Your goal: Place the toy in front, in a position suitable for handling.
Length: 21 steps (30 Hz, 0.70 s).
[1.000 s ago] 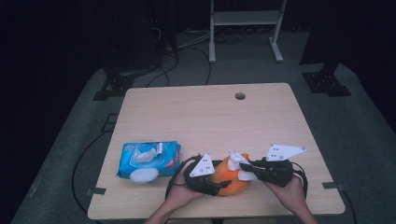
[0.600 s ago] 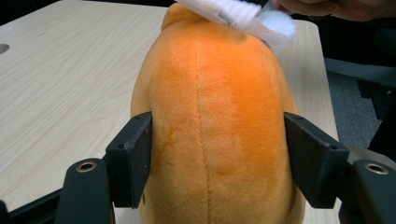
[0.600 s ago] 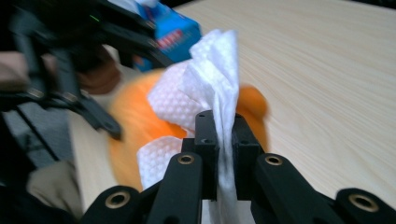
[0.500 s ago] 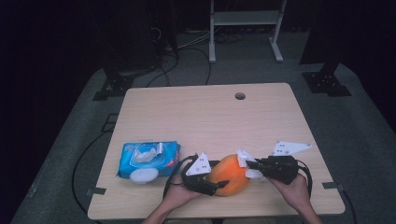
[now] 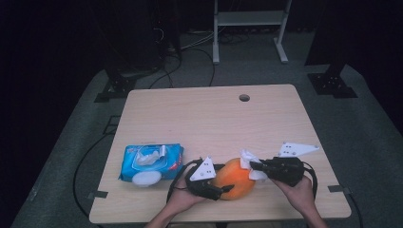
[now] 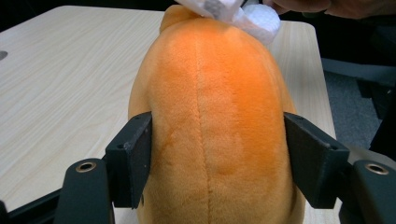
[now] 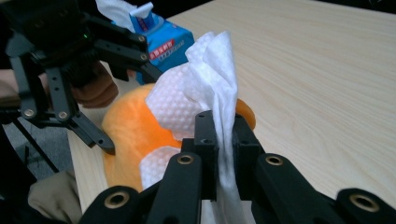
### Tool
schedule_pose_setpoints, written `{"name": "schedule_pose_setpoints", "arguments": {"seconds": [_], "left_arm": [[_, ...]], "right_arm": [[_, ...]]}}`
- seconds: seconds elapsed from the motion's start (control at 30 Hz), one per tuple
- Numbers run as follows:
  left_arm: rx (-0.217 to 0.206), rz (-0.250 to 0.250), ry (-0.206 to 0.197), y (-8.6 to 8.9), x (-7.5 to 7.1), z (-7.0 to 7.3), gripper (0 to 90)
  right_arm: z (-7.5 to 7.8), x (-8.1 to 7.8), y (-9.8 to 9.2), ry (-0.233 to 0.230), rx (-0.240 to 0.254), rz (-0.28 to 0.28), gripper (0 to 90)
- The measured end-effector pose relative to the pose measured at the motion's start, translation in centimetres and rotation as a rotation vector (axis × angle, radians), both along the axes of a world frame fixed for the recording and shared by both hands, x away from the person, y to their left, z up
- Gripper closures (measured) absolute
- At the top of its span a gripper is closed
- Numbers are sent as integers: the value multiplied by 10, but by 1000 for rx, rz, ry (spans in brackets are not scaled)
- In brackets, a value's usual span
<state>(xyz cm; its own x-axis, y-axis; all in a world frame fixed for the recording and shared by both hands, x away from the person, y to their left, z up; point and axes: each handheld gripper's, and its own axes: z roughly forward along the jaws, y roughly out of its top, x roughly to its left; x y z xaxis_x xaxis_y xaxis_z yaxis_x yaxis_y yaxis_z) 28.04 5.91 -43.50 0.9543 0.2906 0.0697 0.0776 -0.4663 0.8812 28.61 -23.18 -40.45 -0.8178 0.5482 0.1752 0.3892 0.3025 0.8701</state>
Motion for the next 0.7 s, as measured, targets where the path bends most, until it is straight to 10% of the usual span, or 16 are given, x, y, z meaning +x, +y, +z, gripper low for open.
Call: {"name": "schedule_pose_setpoints", "arguments": {"seconds": [0.17, 0.3, 0.53, 0.7], "left_arm": [[-5, -3, -7, -1, -1, 1, 298], [0, -14, -32, -6, -3, 3, 302], [-2, -18, -45, -8, -5, 6, 309], [-14, -26, -35, -9, -4, 7, 309]], "right_arm": [[-9, 6, -10, 60, -17, -49, 833], [4, -1, -8, -4, 61, -19, 831], [-2, 1, -5, 25, 14, -14, 836], [11, -7, 3, -46, 84, 49, 831]]}}
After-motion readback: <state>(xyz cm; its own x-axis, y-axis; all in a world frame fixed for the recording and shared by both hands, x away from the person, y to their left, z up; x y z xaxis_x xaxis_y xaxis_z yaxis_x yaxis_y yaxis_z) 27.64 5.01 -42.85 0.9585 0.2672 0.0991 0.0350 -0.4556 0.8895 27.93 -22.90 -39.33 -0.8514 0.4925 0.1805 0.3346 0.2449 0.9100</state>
